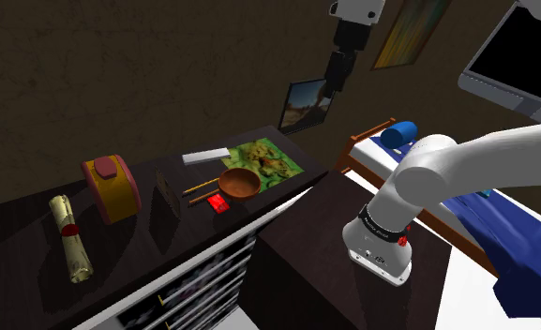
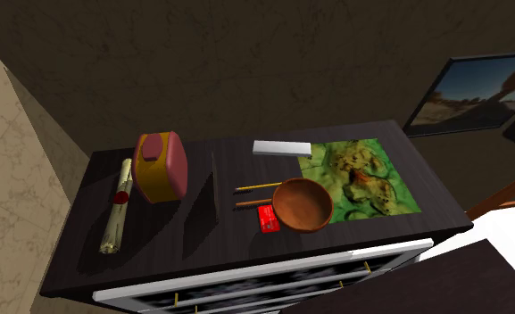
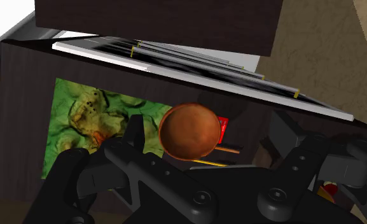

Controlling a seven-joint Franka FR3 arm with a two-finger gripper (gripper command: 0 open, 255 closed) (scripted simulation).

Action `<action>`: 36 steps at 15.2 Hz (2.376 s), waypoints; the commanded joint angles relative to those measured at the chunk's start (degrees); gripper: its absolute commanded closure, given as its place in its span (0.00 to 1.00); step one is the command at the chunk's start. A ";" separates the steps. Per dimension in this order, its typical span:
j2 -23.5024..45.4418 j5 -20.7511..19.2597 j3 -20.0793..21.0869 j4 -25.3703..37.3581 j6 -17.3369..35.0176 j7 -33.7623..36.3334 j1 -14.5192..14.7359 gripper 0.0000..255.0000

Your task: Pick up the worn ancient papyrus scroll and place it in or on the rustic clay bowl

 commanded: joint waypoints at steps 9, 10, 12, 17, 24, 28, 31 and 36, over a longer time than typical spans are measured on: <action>11.56 4.96 7.00 -2.29 12.50 8.25 1.83 0.00; 13.36 5.43 7.83 -2.22 14.06 9.25 2.03 0.00; 17.14 6.24 9.44 -1.82 17.15 11.24 2.39 0.00; 27.55 7.25 13.14 0.57 24.44 16.31 3.09 0.00; 43.70 5.70 16.84 7.09 32.88 24.07 4.17 0.00; 53.30 3.50 17.66 12.40 36.34 28.71 5.44 0.00; 60.50 1.67 17.61 17.14 38.13 32.00 6.83 0.00; 72.35 -0.90 16.59 26.52 39.56 36.68 9.82 0.00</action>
